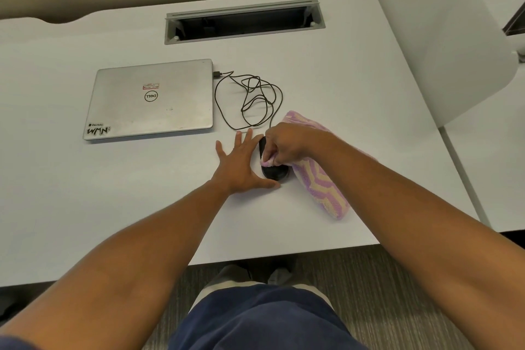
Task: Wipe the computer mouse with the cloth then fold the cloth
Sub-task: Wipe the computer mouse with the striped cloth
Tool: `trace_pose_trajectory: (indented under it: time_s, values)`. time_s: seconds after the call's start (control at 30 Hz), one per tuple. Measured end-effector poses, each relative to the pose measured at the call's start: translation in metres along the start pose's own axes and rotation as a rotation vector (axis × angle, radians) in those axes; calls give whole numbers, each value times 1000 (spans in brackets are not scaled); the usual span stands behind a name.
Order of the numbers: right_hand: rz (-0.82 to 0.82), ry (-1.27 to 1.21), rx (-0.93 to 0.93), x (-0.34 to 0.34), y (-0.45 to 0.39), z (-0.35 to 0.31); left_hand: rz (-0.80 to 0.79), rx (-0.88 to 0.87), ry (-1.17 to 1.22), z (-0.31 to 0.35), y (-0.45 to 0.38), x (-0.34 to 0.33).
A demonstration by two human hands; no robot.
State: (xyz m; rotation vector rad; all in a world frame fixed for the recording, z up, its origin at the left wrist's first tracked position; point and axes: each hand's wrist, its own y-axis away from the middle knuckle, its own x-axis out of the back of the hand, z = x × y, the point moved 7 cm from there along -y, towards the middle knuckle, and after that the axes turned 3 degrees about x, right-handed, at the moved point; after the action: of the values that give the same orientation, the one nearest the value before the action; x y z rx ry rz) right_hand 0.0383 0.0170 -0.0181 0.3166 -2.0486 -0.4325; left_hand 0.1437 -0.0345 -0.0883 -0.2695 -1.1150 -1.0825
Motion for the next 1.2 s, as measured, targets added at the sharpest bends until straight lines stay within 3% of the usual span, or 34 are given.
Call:
trace_pose_trajectory:
  time_s: [0.2, 0.5, 0.7, 0.83, 1.07, 1.2]
  values:
    - [-103, 215, 78, -16, -1, -26, 5, -6, 33, 0, -1, 0]
    - [-222, 336, 133, -26, 6, -34, 21, -24, -25, 0, -1, 0]
    - [-279, 331, 12, -33, 14, -14, 7, -13, -67, -4, -2, -2]
    - [-222, 194, -2, -24, 19, -1, 3, -13, -40, -3, -2, -1]
    - [24, 74, 28, 7, 10, 0, -5, -2, -22, -2, -2, -1]
    - [-26, 103, 72, -8, 7, -15, -5, -17, 11, -1, -2, 0]
